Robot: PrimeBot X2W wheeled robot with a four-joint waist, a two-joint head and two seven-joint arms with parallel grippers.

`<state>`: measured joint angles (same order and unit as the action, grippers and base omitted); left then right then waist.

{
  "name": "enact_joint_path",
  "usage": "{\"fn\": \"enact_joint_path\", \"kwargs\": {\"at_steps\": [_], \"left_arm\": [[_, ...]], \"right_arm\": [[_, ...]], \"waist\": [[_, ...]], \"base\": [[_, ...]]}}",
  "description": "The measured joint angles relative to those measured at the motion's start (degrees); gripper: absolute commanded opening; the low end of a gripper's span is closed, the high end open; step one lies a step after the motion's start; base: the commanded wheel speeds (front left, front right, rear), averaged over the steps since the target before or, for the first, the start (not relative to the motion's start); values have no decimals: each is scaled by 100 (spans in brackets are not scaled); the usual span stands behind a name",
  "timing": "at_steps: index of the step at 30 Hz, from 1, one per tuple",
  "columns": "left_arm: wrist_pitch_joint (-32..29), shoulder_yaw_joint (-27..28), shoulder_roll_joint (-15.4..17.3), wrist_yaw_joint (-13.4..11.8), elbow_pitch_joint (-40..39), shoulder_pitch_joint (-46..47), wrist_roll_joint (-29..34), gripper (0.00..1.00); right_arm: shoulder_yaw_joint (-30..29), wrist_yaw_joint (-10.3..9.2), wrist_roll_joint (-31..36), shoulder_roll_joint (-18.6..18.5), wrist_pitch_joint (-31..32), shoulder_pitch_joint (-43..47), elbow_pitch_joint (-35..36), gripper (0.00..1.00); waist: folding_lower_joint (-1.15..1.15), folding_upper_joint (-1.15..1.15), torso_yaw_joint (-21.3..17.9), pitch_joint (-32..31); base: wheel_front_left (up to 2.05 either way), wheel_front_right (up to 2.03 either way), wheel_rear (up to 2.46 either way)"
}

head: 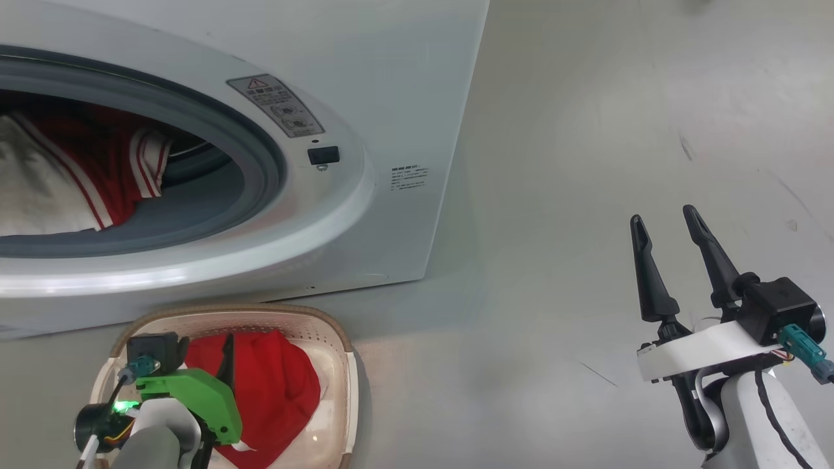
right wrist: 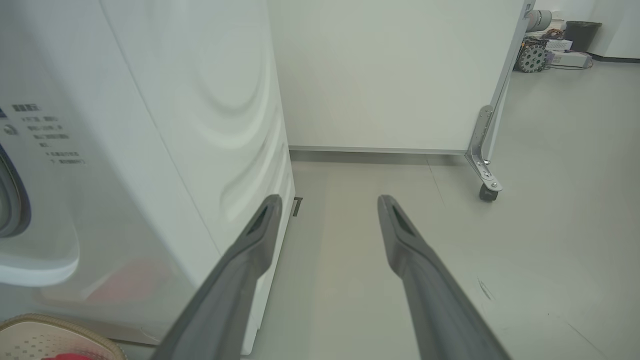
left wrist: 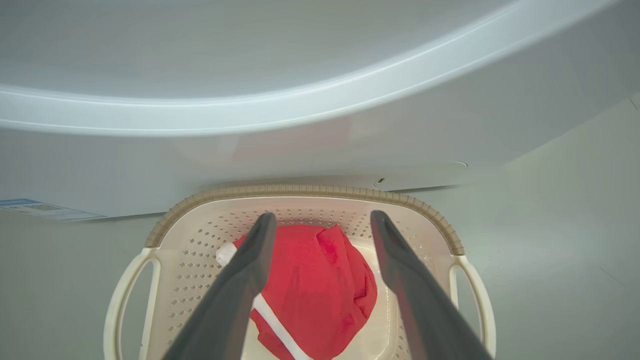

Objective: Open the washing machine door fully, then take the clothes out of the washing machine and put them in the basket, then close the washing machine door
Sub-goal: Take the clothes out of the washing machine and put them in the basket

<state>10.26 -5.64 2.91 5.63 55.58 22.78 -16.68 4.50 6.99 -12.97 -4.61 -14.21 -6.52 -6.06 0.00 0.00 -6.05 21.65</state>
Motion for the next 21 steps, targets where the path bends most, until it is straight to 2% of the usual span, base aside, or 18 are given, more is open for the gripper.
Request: {"fn": "enact_joint_path", "kwargs": {"at_steps": [3,11,21], "left_arm": [[244,1,-3,67,-56,12,-93,100],[366,-63,7,126,-319,-12,-153,100],[402,-167,7,155,-1184,-269,-212,100]], "right_arm": [[14,0,0,8,0,2,-36,100],[-19,0,-8,30,-5,144,-149,100],[-19,0,-8,51,-5,315,-145,100]], "waist": [[0,0,82,-149],[0,0,328,-622],[0,0,704,-1130]], "base": [[0,0,0],[0,0,0],[0,0,0]]}}
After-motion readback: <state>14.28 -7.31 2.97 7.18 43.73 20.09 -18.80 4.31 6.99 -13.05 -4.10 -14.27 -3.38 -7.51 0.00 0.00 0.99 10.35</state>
